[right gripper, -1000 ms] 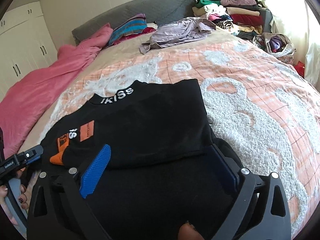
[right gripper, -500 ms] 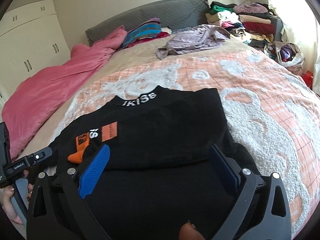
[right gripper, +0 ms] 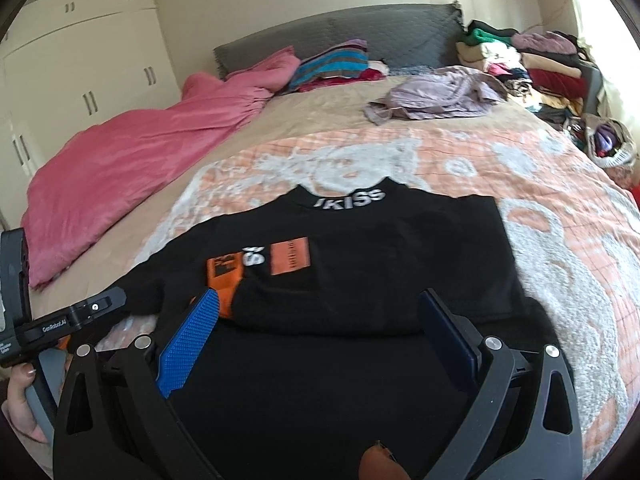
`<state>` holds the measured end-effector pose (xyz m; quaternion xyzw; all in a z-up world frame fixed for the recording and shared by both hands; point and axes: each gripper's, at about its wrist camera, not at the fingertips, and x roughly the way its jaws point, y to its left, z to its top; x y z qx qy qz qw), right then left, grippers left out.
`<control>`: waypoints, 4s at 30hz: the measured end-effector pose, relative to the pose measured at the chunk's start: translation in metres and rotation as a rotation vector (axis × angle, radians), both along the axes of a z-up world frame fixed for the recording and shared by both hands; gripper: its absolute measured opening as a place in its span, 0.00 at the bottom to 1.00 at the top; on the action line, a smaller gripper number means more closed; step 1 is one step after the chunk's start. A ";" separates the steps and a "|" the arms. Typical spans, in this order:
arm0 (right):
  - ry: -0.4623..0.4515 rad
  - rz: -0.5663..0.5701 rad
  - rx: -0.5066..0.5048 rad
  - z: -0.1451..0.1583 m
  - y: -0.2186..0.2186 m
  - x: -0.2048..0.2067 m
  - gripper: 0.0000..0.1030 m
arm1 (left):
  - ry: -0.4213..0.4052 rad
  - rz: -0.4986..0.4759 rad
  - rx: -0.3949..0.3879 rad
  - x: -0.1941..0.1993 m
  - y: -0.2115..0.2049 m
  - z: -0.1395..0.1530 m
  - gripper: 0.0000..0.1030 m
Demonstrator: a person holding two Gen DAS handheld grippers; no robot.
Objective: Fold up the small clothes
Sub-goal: 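Move the left tool to the other sleeve and grasp its orange cuff, then lift the sleeve with the left tool and carry it across toward the right tool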
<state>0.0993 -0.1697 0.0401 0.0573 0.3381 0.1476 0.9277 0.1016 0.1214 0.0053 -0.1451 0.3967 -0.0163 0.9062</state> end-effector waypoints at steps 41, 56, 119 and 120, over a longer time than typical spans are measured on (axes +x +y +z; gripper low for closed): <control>0.003 0.369 -0.026 0.007 0.153 -0.037 0.95 | 0.043 0.398 0.008 -0.099 0.150 0.003 0.91; 0.036 0.453 -0.011 -0.008 0.185 -0.054 0.95 | 0.160 0.452 -0.169 -0.096 0.188 -0.034 0.91; -0.021 -0.024 0.141 0.006 -0.030 -0.037 0.95 | -0.259 -0.142 -0.172 0.005 -0.036 0.127 0.09; -0.023 -0.038 0.141 0.007 -0.036 -0.038 0.95 | -0.260 -0.159 -0.174 0.008 -0.043 0.127 0.09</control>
